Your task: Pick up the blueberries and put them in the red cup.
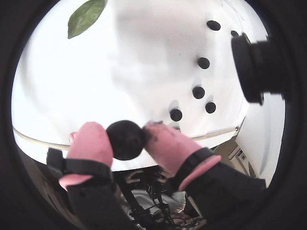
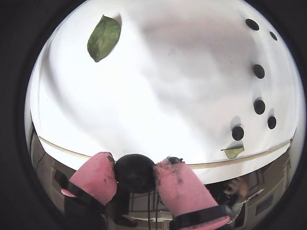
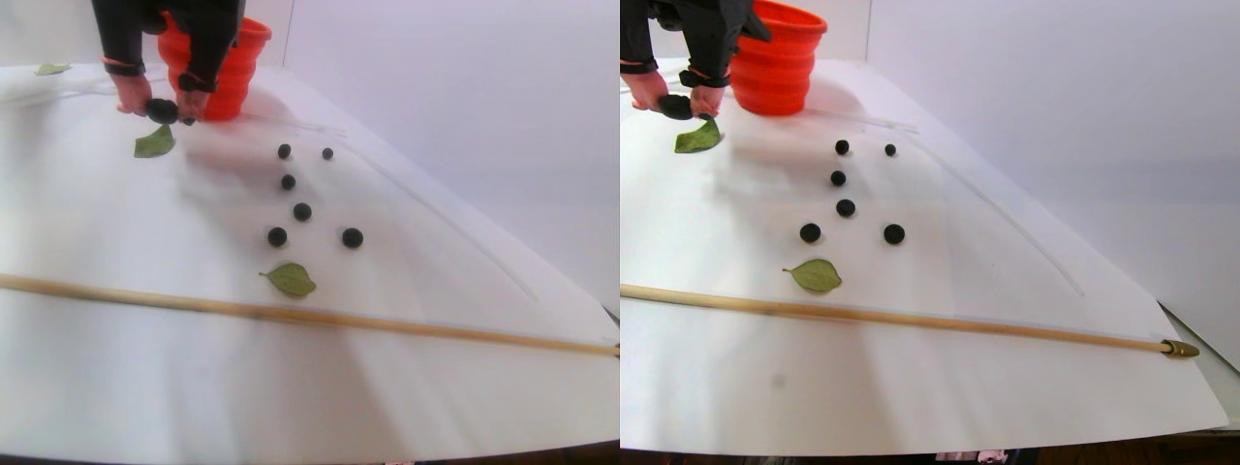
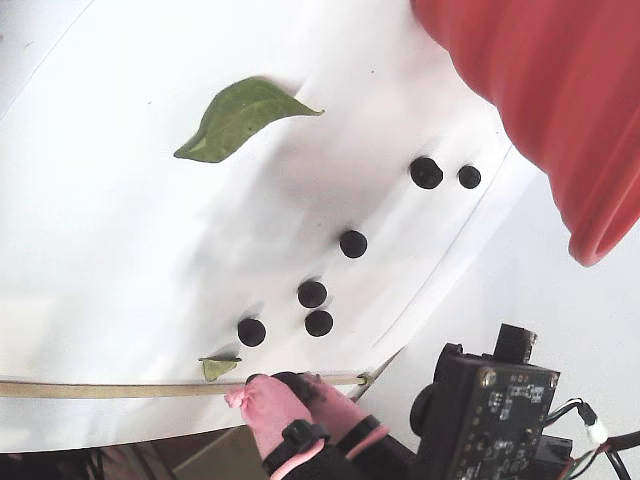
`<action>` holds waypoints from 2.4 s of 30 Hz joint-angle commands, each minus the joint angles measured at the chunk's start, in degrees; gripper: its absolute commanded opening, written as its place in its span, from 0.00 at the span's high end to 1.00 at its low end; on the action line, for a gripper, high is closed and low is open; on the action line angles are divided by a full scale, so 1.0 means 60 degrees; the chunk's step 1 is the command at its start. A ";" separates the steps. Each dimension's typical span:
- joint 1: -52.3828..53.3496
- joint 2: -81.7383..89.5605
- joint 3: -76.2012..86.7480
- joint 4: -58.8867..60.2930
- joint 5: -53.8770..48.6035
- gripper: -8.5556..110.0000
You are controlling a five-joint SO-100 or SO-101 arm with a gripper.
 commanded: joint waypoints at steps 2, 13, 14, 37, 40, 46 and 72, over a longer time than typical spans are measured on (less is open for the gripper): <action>-0.0059 0.0688 -0.0820 0.0527 0.0205 0.81; -0.0220 0.0249 -0.2344 0.1128 0.0396 0.81; -0.0234 0.0190 -0.2520 0.1230 0.0410 0.81; -0.0483 -0.0513 -0.5156 0.2725 0.0820 0.81; -0.0498 -0.0776 -0.5684 0.2930 0.0908 0.81; -0.0527 -0.1157 -0.6621 0.3472 0.1113 0.81; -0.0322 -0.1948 -0.8555 0.4292 0.0776 0.81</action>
